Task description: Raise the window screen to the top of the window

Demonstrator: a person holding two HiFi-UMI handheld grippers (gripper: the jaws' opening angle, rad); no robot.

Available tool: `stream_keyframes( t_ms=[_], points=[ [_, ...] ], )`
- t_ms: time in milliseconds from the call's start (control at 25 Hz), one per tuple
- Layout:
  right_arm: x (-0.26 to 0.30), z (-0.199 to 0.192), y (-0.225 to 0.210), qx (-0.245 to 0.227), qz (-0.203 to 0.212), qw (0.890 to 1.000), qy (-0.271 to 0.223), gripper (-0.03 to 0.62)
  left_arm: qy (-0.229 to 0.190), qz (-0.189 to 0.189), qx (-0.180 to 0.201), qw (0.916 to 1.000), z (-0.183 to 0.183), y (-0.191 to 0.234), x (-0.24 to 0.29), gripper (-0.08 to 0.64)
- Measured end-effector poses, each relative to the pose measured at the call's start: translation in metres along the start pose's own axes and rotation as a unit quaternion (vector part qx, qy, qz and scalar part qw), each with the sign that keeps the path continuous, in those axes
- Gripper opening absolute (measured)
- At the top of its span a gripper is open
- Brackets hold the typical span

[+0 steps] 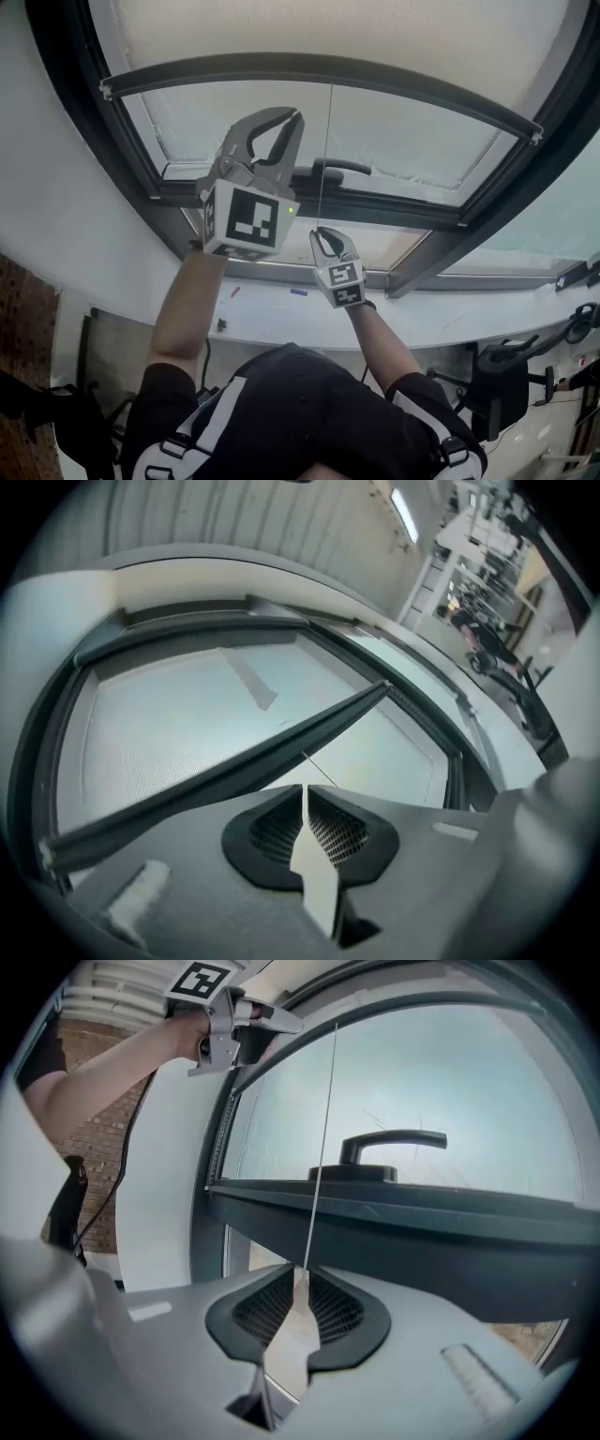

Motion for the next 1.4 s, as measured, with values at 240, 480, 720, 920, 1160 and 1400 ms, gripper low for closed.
stream_keyframes(
  t_ms=[240, 480, 720, 920, 1160, 1400],
  points=[
    [-0.016, 0.034, 0.016, -0.04, -0.004, 0.998, -0.046, 0.055, 0.002, -0.047, -0.149, 0.9877, -0.041, -0.019, -0.007, 0.058],
    [-0.028, 0.076, 0.021, -0.061, -0.019, 0.995, -0.078, 0.055, -0.015, -0.04, -0.226, 0.9732, -0.055, -0.024, -0.015, 0.058],
    [-0.042, 0.111, 0.011, -0.052, -0.03, 0.99, -0.127, 0.055, -0.002, -0.035, -0.219, 0.975, -0.071, -0.036, -0.025, 0.04],
    [-0.054, 0.141, 0.006, -0.049, -0.032, 0.986, -0.158, 0.055, 0.002, -0.034, -0.211, 0.977, -0.072, -0.033, -0.028, 0.04],
    [-0.052, 0.162, 0.0, -0.08, -0.04, 0.98, -0.176, 0.055, 0.007, -0.03, -0.217, 0.9758, -0.078, -0.035, -0.032, 0.041],
    [-0.053, 0.186, -0.002, -0.085, -0.038, 0.975, -0.201, 0.055, 0.022, -0.016, -0.227, 0.9734, -0.087, -0.036, -0.037, 0.041]
  ],
)
Point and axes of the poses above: the fingertips, and each gripper's own axes: x forward along the fingers, y to its left, z out of its top, the point moved 4 cm from there along -x, backward along the fingers, and after that the axes turned 2 degrees about x, right-handed, at the moved point
